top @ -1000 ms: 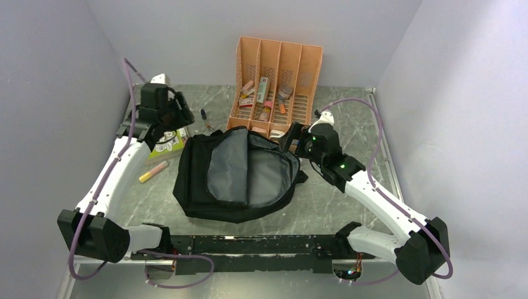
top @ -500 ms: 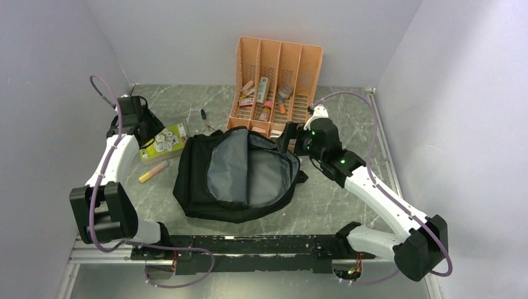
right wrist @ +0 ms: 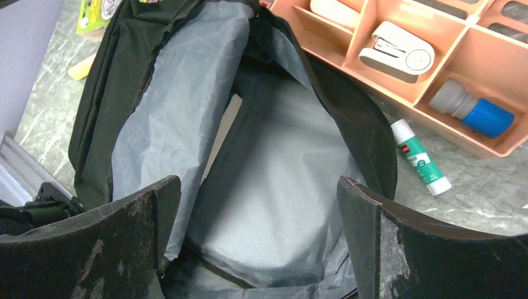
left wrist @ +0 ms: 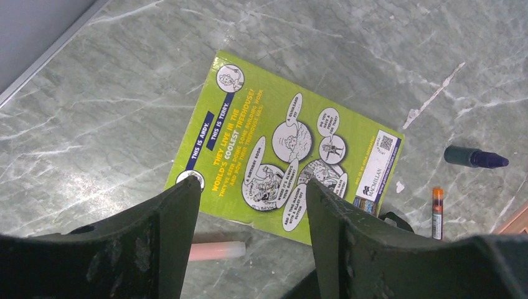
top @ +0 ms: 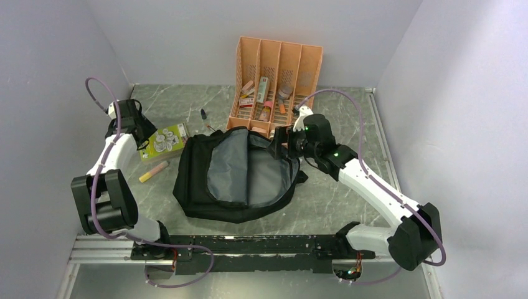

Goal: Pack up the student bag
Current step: Move the student bag to the center of the board.

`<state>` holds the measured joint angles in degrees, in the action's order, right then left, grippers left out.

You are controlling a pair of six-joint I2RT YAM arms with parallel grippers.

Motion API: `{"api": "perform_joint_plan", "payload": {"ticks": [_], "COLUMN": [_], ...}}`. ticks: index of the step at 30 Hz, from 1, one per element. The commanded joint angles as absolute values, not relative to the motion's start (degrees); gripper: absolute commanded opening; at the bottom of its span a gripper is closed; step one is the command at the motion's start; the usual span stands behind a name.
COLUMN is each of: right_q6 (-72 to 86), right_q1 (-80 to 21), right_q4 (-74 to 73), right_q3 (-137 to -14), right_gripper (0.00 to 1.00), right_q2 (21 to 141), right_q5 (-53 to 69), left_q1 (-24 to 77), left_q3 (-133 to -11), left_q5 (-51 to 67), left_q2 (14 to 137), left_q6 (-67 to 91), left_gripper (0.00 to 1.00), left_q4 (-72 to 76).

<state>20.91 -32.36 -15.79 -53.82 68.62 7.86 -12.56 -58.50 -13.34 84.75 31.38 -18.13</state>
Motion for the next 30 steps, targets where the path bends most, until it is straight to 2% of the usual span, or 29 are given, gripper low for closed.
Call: {"api": "perform_joint_plan", "payload": {"ticks": [1,9,17,21,25,30], "right_q6": [20.0,21.5,25.7,30.1,32.4,34.2], "right_q1": [-32.2,-32.2,-32.2,-33.1,-35.2,-37.0], "right_q4": [-16.7,-15.2,-11.8,-7.6,-4.8,-2.0], "right_q3": [-54.5,-52.4,-51.3,-51.1,-51.9,-54.8], "right_gripper": [1.0,1.0,1.0,1.0,1.0,1.0], "right_q2": [69.3,70.1,70.5,73.8,78.2,86.0], "right_q5": [11.8,15.5,16.8,20.4,18.5,17.9], "left_q1": [-12.9,-12.8,-7.4,-6.2,-6.2,-6.2], "left_q3": [-58.7,-50.5,-43.8,-42.8,-43.7,-43.8], "left_q5": [-12.5,-6.8,-1.9,-2.0,-4.6,-0.9], "left_q2": [86.1,85.7,79.4,76.0,74.7,75.8], "left_q6": [30.6,33.3,35.8,35.1,34.8,34.5], "left_gripper": [0.68,0.66,0.65,0.66,0.66,0.65], "left_q4": [-16.5,-11.3,-9.7,-11.7,-15.4,-15.8]}}
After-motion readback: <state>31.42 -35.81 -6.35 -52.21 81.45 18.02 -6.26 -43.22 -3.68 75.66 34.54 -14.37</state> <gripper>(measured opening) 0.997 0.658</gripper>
